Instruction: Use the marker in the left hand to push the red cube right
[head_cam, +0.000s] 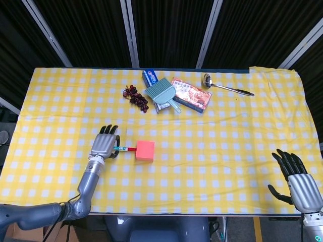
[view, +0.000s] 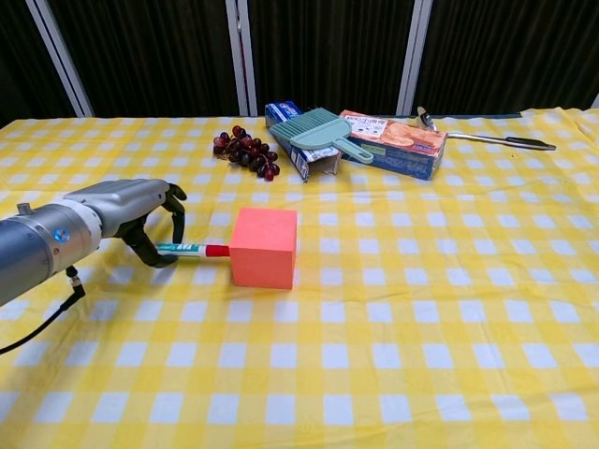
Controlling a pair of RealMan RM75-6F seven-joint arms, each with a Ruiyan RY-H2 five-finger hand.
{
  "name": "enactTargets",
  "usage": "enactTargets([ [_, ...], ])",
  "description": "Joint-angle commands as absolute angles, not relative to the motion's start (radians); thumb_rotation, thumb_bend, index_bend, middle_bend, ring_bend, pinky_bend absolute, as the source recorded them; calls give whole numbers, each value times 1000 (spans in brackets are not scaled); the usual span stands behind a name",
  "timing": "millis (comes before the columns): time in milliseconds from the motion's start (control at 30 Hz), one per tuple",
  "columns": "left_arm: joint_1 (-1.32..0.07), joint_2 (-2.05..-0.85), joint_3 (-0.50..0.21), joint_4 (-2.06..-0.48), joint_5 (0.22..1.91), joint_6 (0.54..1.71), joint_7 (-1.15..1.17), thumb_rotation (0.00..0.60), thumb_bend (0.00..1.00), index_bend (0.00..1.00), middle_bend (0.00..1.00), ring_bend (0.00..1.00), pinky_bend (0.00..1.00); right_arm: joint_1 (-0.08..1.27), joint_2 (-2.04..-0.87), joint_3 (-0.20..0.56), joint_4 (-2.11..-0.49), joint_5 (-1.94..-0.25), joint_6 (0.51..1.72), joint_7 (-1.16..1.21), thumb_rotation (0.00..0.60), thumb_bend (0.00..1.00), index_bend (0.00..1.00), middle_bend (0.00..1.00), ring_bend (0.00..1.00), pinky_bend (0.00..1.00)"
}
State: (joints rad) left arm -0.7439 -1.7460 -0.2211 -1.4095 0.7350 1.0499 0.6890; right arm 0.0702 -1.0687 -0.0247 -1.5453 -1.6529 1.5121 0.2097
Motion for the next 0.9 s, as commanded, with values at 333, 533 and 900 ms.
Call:
enactTargets([
  [333, -804, -1814, -250, -1395, 710, 1047, 721, 600, 441, 588, 66, 0, 30, 71, -1068, -27, -1547, -1656, 1511, 210, 600, 342, 0, 0, 0, 45],
  [533, -845, -1852, -268, -1377, 697, 1044, 745, 600, 441, 588, 66, 0, 30, 72, -1068, -26, -1547, -1656, 1511, 213, 600, 342, 0, 0, 0, 45],
  [900, -919, -1910, -302, -1325, 678, 1030, 778, 600, 441, 591, 66, 0, 29, 72, -1066, -27, -1547, -1656, 1510, 219, 600, 342, 0, 0, 0, 45],
])
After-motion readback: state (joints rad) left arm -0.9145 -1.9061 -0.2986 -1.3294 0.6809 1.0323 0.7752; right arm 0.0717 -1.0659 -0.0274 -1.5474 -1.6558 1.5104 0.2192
